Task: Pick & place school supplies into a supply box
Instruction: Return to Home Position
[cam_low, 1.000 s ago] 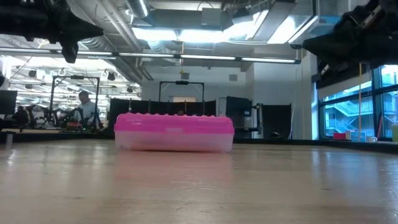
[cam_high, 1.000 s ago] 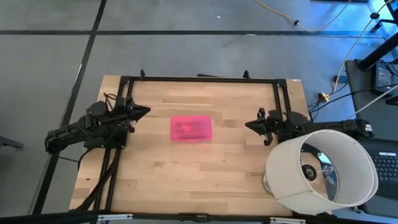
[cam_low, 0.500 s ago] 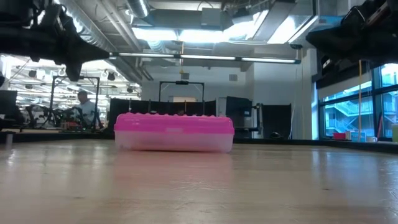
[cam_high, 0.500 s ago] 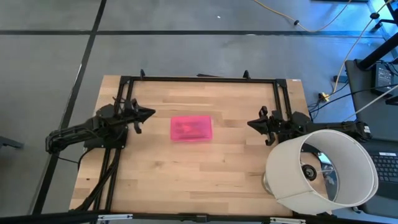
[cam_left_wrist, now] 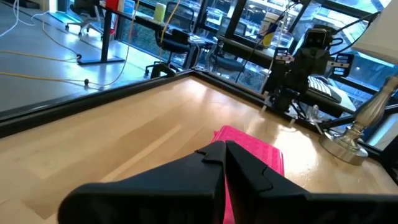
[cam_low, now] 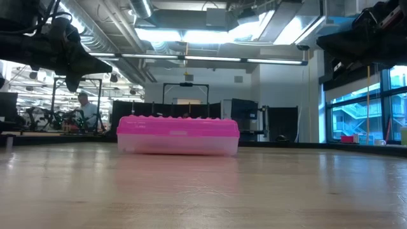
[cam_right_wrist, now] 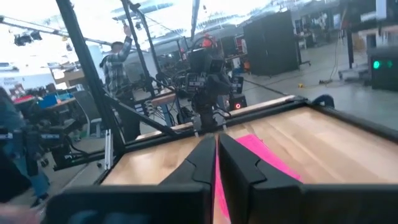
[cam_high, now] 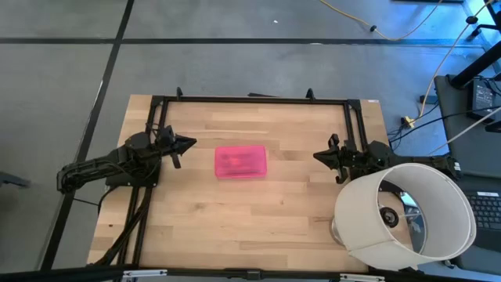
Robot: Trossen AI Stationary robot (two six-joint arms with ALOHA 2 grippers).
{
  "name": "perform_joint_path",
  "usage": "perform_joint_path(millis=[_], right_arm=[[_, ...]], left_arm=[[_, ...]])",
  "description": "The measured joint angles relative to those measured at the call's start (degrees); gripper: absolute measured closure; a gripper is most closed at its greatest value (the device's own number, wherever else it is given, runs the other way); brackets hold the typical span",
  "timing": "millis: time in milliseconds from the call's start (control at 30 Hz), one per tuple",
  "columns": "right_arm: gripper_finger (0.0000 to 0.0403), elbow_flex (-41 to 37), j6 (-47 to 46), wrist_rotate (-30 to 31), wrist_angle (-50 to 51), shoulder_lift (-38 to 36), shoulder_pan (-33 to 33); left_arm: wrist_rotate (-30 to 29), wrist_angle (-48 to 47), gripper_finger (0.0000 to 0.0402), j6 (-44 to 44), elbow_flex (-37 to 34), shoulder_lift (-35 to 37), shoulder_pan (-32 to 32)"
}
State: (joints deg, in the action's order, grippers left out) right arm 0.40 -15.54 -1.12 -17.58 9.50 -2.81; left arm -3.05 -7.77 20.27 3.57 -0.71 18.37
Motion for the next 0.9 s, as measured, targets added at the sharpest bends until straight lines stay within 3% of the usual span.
perform_joint_path(millis=[200,900], right_arm=[[0.0379,0.02,4.12,0.01,2.46,-3.17,0.0],[0.0379,0.04,0.78,-0.01,3.58,-3.22,0.0]], left_arm=[[0.0,0.0,0.0396,0.0,0.0,0.0,0.0],[0.07,0.02,0.0396,0.0,0.0,-0.02,0.0]])
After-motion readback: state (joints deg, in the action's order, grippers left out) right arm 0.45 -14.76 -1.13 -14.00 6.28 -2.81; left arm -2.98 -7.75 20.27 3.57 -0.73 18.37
